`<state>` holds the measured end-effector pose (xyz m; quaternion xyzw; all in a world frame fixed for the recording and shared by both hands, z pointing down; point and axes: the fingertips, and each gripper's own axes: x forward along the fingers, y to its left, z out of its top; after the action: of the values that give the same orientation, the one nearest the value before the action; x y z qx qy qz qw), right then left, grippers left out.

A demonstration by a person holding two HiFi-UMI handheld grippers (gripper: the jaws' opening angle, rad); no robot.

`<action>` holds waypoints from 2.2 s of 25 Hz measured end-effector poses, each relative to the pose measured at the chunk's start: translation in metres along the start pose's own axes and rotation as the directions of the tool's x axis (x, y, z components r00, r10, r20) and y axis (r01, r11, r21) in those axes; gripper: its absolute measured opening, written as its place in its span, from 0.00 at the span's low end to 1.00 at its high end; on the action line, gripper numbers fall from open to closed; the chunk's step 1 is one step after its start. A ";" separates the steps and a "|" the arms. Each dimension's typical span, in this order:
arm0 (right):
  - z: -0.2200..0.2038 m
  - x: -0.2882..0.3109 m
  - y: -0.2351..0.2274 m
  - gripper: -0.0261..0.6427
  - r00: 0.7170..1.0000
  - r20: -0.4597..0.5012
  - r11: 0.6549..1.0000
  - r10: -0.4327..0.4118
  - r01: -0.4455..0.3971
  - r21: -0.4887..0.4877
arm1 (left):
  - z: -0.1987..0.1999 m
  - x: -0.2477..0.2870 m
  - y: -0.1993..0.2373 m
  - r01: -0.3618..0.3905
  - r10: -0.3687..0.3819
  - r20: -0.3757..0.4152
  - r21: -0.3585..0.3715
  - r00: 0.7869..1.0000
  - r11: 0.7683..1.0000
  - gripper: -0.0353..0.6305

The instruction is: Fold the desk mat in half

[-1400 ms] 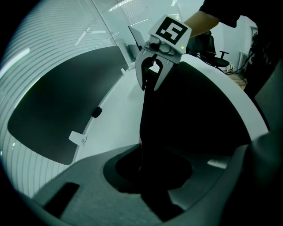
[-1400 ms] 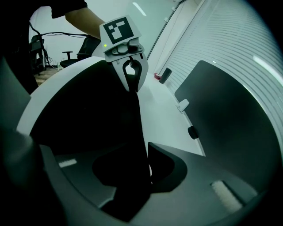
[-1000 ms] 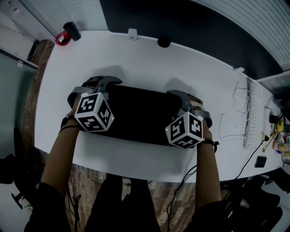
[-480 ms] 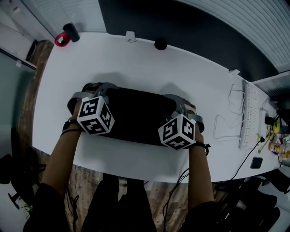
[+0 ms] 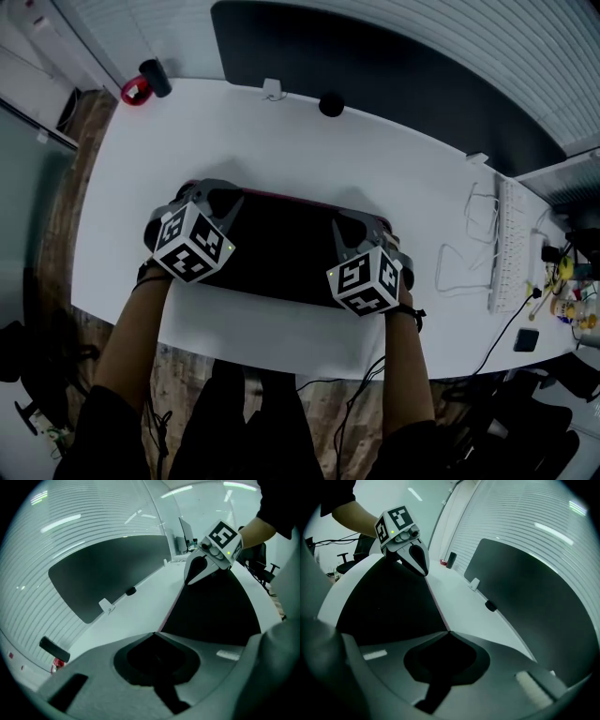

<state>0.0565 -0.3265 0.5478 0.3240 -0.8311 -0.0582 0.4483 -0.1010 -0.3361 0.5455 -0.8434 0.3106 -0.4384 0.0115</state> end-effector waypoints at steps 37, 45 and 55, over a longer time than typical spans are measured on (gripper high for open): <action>0.030 -0.142 -0.018 0.05 0.913 0.203 0.781 -0.354 0.170 0.600 | 0.048 -0.121 -0.007 -0.167 0.298 0.271 -0.418 0.915 0.893 0.04; 0.034 -0.161 -0.003 0.05 0.897 0.220 0.754 -0.382 0.165 0.636 | 0.053 -0.143 -0.021 -0.177 0.335 0.288 -0.462 0.897 0.869 0.04; 0.036 -0.194 0.009 0.05 0.884 0.242 0.723 -0.400 0.142 0.676 | 0.064 -0.172 -0.037 -0.203 0.371 0.305 -0.465 0.877 0.862 0.04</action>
<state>0.0992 -0.2119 0.3924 0.5602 -0.8114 0.1025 0.1312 -0.1069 -0.2308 0.3911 -0.8378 0.5135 -0.1805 -0.0429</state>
